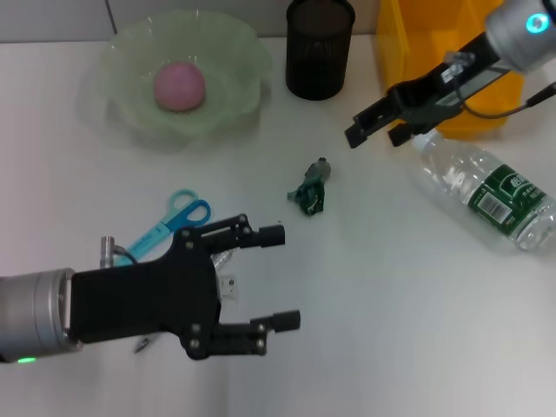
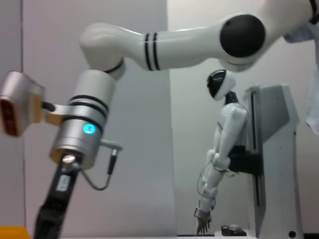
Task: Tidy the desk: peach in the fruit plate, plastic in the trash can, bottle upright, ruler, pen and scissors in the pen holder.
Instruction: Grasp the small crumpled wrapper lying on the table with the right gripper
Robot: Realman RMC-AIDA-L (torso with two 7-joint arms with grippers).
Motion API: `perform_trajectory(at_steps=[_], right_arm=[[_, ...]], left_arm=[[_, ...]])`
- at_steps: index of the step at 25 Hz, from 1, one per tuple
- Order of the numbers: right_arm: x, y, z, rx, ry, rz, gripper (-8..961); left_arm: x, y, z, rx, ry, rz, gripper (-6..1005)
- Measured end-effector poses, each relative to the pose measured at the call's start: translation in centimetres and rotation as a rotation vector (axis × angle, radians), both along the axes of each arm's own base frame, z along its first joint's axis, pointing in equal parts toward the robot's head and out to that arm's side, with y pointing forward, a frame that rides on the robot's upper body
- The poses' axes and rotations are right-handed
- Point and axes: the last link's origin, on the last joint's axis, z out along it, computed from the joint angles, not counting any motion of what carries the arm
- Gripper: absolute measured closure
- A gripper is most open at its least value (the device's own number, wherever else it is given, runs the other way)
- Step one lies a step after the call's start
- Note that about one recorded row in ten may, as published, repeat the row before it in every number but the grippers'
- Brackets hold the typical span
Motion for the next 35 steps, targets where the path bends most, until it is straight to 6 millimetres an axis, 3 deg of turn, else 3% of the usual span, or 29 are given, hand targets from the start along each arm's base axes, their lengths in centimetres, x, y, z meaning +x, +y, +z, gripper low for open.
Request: perform_trajectory(at_steps=[12, 35], right_arm=[[0.6, 0.1, -4.8, 0.068, -0.002, -0.021, 127], [0.9, 0.1, -8.3, 0.144, 0.015, -0.013, 127]], left_arm=[[-1.0, -1.6, 0.0, 0.042, -0.009, -0.035, 226], [-1.3, -1.7, -0.4, 0.064, -0.014, -0.023, 232]])
